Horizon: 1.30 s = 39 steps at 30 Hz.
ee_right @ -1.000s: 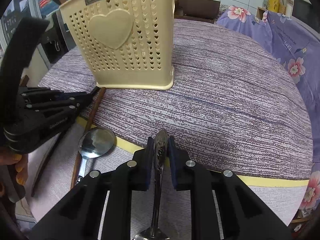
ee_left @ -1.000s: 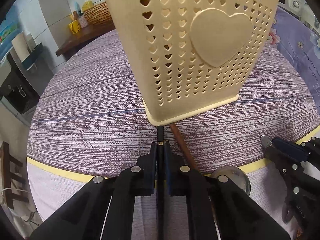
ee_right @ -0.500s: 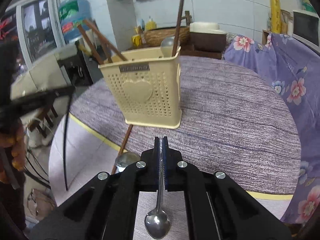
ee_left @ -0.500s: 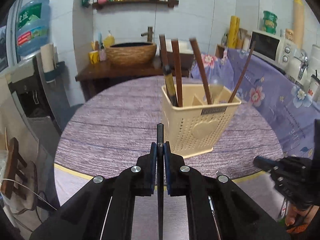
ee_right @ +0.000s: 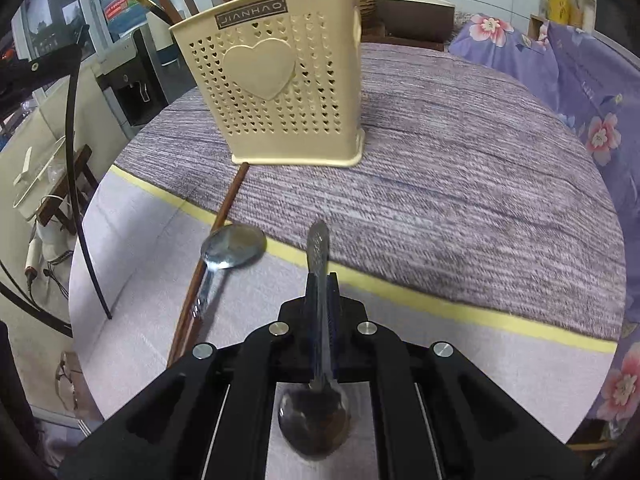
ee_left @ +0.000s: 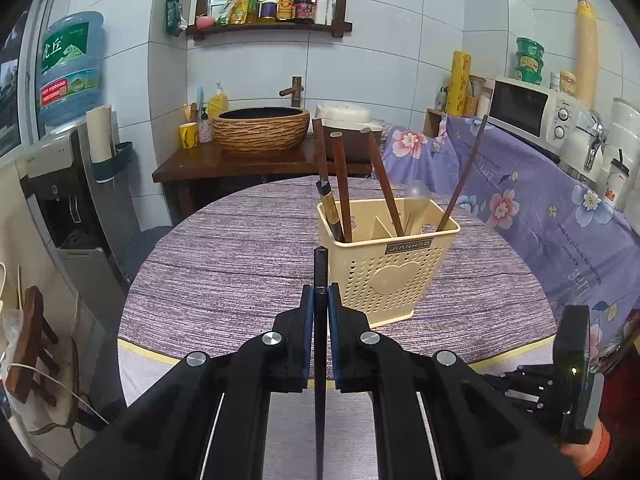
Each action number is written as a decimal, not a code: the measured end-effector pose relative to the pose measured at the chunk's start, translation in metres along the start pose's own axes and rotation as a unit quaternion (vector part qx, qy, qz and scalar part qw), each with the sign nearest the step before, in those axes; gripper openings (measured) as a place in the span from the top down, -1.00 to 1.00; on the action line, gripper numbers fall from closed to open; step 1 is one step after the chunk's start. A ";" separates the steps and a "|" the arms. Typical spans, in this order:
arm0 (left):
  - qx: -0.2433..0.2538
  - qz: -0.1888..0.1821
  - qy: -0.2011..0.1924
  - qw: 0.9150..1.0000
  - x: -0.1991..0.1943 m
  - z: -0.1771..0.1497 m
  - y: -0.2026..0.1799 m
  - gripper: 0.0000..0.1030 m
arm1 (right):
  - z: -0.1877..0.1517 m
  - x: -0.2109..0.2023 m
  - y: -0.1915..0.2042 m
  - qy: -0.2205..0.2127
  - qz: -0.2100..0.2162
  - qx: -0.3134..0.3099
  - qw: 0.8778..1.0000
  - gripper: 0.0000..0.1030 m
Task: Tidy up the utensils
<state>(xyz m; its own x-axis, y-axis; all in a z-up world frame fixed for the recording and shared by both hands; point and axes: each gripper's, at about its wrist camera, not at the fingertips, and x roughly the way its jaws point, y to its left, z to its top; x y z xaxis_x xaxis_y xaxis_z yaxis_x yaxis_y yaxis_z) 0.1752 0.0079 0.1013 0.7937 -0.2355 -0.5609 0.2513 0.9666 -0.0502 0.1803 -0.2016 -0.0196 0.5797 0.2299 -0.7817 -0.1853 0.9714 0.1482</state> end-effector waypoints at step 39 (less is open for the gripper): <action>0.008 -0.009 -0.017 1.000 -0.013 -0.006 -0.009 0.83 | -0.074 -0.032 -0.002 -0.068 -0.037 -0.004 0.997 0.75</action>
<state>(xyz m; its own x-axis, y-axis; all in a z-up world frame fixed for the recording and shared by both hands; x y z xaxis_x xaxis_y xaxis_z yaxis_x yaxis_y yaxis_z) 0.1591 0.0032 0.1043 0.8069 -0.2572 -0.5318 0.2755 0.9602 -0.0463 0.1039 -0.2156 -0.0396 0.6938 0.1632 -0.7015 -0.1436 0.9858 0.0873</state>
